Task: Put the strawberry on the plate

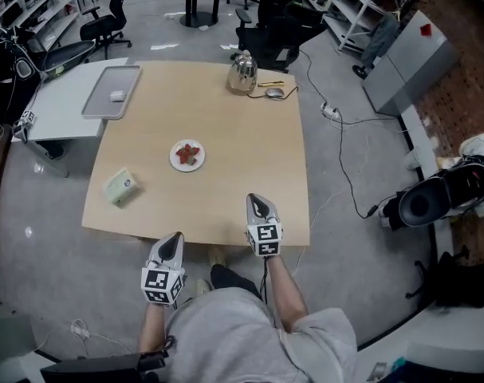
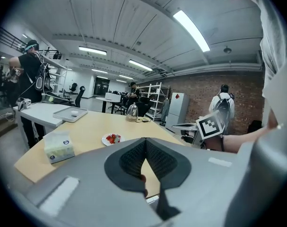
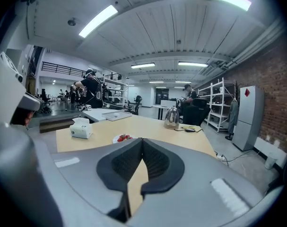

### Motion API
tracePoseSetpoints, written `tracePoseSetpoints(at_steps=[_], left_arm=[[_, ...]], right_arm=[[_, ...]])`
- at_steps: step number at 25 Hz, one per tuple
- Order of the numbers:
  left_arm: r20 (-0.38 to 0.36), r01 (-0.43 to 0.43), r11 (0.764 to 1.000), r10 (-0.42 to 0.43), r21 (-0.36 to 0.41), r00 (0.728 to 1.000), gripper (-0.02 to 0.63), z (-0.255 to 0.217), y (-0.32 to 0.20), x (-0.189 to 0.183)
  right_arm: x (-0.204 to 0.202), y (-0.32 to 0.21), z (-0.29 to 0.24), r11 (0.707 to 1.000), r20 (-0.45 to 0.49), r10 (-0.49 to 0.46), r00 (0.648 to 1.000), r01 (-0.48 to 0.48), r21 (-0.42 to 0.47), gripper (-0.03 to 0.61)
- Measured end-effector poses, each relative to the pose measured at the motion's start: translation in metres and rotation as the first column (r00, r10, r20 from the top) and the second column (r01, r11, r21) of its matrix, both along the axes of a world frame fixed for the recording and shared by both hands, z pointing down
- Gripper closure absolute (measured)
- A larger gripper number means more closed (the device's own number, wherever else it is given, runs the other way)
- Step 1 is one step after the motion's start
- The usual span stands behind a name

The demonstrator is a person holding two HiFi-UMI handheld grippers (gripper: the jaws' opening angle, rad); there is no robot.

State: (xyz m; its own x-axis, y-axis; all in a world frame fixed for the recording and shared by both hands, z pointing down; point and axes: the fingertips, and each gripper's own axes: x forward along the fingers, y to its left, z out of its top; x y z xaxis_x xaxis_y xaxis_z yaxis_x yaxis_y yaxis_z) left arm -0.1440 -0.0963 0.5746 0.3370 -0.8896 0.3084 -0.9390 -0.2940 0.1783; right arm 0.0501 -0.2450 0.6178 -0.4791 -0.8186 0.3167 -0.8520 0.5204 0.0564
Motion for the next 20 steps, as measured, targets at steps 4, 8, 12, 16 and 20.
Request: tracePoseSetpoints(at_steps=[4,8,12,16,20], left_arm=[[-0.005,-0.036,0.999,0.036,0.015,0.999,0.594,-0.004,0.001,0.010],[-0.013,-0.064,0.997,0.065,0.029,0.998,0.594,-0.005,0.005,0.020],[-0.011,-0.098,0.994,0.098,0.038,0.995,0.594,-0.004,0.012,0.027],[-0.010,-0.121,0.992,0.122,0.042,0.993,0.594,-0.004,0.021,0.033],[-0.011,-0.138,0.989,0.138,0.047,0.990,0.594,-0.007,0.032,0.037]], right_arm=[[0.018,0.022,-0.010,0.999,0.040,0.044,0.998,-0.044,-0.003,0.572],[0.033,0.049,-0.017,0.997,0.034,0.077,0.996,-0.078,0.014,0.572],[0.044,0.077,-0.022,0.993,0.047,0.111,0.993,-0.112,0.025,0.572],[0.054,0.103,-0.022,0.990,0.060,0.136,0.989,-0.137,0.019,0.572],[0.061,0.128,-0.025,0.988,0.081,0.154,0.985,-0.155,0.003,0.572]])
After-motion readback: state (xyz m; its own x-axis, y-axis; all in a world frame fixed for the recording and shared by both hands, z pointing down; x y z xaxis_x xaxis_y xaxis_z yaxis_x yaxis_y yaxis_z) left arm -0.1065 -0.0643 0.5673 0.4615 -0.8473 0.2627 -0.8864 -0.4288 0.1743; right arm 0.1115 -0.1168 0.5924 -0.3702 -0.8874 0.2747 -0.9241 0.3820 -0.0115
